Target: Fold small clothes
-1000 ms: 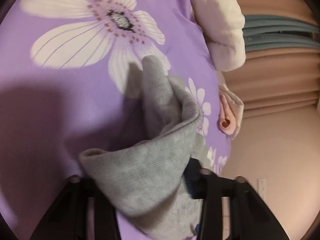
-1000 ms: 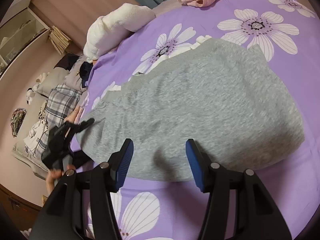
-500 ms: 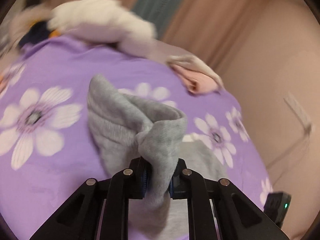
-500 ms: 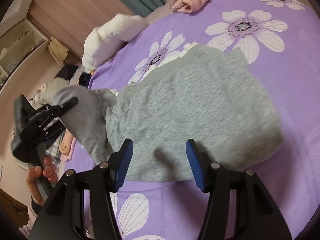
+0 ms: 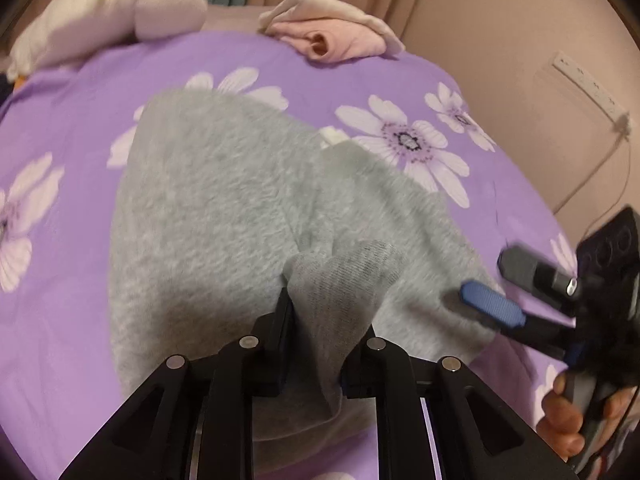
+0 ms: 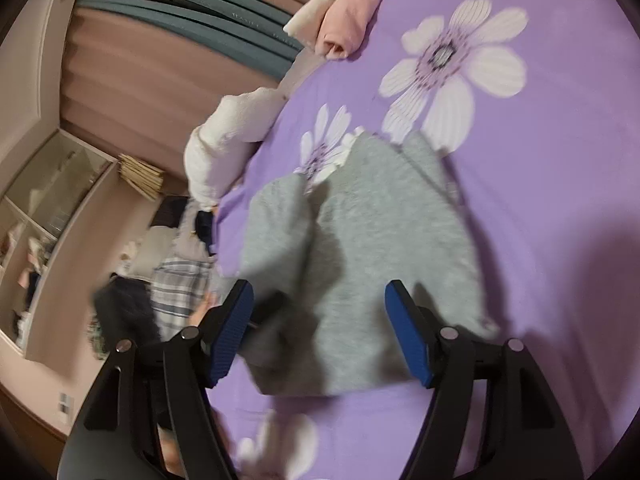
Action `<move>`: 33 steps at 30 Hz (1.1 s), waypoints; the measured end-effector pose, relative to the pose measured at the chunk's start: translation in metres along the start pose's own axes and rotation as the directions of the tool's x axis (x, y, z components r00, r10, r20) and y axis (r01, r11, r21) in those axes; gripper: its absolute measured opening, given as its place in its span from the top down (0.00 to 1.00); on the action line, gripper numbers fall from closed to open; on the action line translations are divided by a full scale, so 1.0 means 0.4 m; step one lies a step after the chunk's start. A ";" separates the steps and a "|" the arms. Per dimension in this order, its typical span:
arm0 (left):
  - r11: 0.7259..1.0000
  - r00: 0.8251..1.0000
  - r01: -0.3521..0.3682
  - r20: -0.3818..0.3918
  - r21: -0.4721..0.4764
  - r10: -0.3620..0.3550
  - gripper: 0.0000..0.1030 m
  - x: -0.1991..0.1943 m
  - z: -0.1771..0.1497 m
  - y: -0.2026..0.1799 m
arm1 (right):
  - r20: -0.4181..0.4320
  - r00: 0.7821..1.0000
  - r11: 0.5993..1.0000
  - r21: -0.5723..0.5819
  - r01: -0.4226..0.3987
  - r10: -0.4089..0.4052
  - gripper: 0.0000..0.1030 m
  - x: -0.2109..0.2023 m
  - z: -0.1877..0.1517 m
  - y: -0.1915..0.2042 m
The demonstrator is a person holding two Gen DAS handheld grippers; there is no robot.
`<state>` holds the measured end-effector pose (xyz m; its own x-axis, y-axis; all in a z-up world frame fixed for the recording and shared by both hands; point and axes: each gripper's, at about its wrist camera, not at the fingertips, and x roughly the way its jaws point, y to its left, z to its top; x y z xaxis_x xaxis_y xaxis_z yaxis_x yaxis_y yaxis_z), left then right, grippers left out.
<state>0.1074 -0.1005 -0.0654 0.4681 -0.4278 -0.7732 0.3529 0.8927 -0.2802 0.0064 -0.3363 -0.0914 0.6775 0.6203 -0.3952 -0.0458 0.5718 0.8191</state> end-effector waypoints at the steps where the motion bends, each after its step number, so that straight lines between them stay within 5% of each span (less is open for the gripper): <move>1: 1.000 1.000 0.011 0.000 -0.013 -0.011 0.83 -0.005 -0.007 0.005 | -0.009 1.000 1.000 -0.012 0.005 -0.005 0.29 0.015 0.008 0.014; 11: 0.997 0.998 0.068 0.008 -0.037 -0.068 0.74 -0.019 -0.033 -0.003 | -0.146 0.989 0.997 -0.081 0.001 -0.013 0.29 0.183 0.079 0.094; 14: 0.994 0.996 0.089 0.006 -0.056 -0.088 0.73 -0.029 -0.045 0.006 | -0.210 0.975 0.996 -0.059 0.067 -0.078 0.30 0.243 0.085 0.072; 16: 0.991 0.993 0.115 -0.001 -0.066 -0.115 0.69 -0.038 -0.059 0.012 | -0.241 0.964 0.993 -0.058 0.101 -0.112 0.36 0.269 0.079 0.060; 19: 0.988 0.990 0.139 -0.011 -0.067 -0.140 0.68 -0.055 -0.090 0.020 | -0.271 0.961 0.998 -0.053 0.044 -0.057 0.52 0.286 0.064 0.073; 24: 0.977 0.983 0.171 -0.038 -0.124 -0.177 0.68 -0.089 -0.136 0.048 | -0.244 0.961 0.983 -0.162 0.090 -0.128 0.89 0.297 0.049 0.119; 33: 0.958 0.979 0.194 -0.015 -0.210 -0.202 0.68 -0.170 -0.179 0.106 | -0.024 0.991 0.957 -0.264 0.120 -0.131 0.92 0.144 0.152 0.175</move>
<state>0.0326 -0.0232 -0.0652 0.3749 -0.5967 -0.7095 0.2589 0.8022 -0.5379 0.0869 -0.2931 -0.0313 0.6595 0.5530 -0.5091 -0.1561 0.7633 0.6269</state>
